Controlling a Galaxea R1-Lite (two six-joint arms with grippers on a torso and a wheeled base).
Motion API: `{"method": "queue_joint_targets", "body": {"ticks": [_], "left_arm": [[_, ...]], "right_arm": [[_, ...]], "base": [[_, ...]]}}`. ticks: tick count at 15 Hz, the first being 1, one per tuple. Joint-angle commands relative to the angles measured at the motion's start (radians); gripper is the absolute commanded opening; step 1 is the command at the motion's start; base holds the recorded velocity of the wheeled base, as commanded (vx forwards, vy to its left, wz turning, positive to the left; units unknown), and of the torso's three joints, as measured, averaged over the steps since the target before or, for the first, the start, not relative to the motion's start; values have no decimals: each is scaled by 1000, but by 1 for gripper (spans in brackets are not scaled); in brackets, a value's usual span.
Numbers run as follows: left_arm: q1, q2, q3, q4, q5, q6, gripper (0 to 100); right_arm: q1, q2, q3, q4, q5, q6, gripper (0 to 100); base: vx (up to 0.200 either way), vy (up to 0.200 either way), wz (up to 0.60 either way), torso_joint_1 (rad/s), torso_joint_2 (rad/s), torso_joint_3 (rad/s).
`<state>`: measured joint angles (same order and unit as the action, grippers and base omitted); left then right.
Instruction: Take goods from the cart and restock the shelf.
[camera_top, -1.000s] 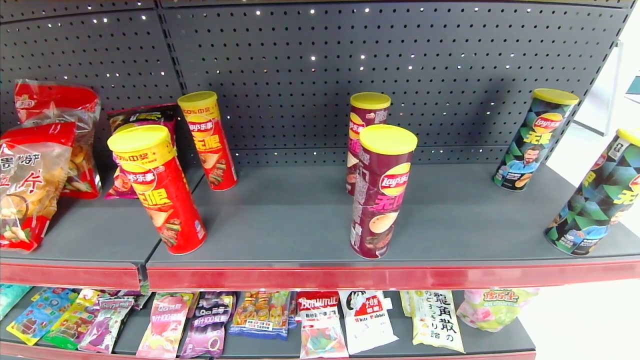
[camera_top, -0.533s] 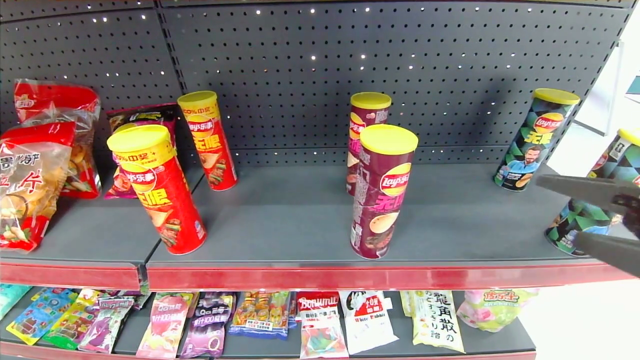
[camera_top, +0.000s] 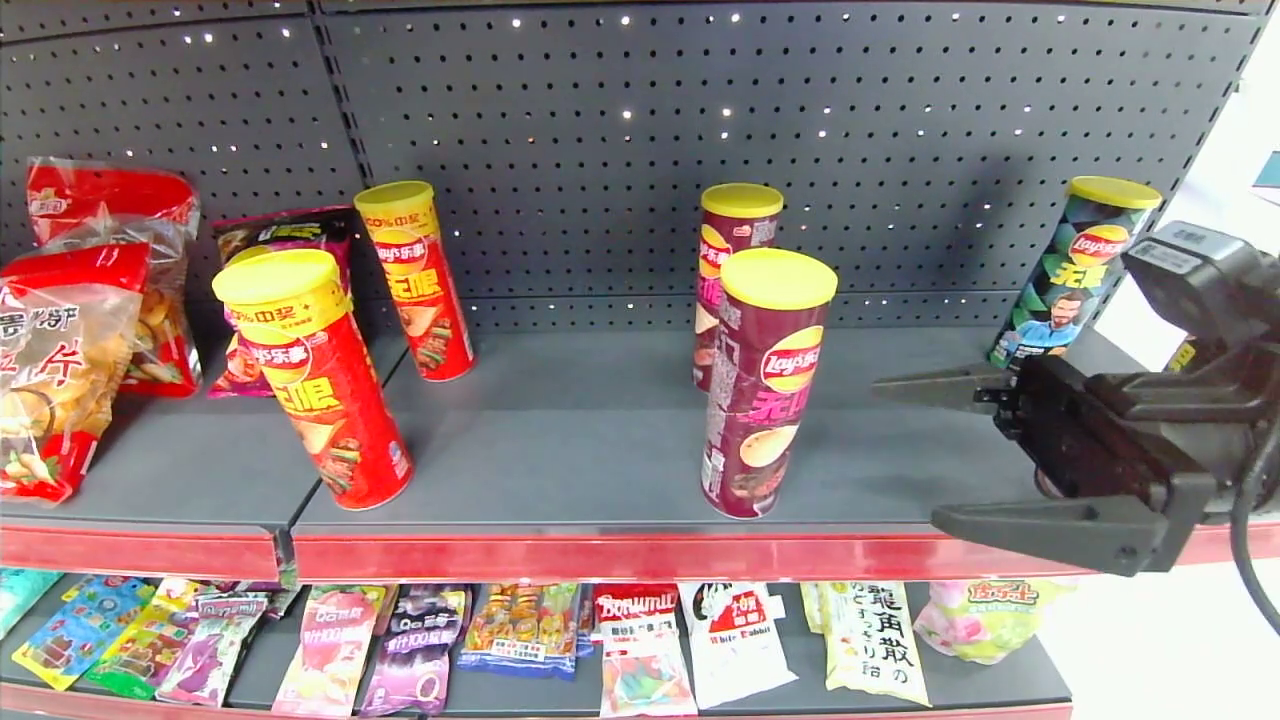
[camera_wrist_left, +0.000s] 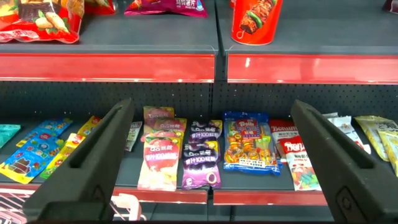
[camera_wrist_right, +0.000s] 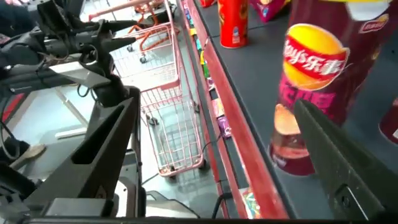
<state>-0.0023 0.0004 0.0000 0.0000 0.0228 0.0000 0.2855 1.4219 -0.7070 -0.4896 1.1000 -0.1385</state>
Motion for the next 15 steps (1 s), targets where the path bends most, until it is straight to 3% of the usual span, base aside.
{"method": "queue_joint_targets", "body": {"ticks": [1, 15], "left_arm": [[1, 0, 0, 0, 0, 0, 100], [1, 0, 0, 0, 0, 0, 100]], "right_arm": [[-3, 84, -58, 0, 4, -3, 100], [-42, 233, -173, 0, -5, -38, 100]], "base": [[0, 0, 0, 0, 0, 0], [0, 0, 0, 0, 0, 0]]}}
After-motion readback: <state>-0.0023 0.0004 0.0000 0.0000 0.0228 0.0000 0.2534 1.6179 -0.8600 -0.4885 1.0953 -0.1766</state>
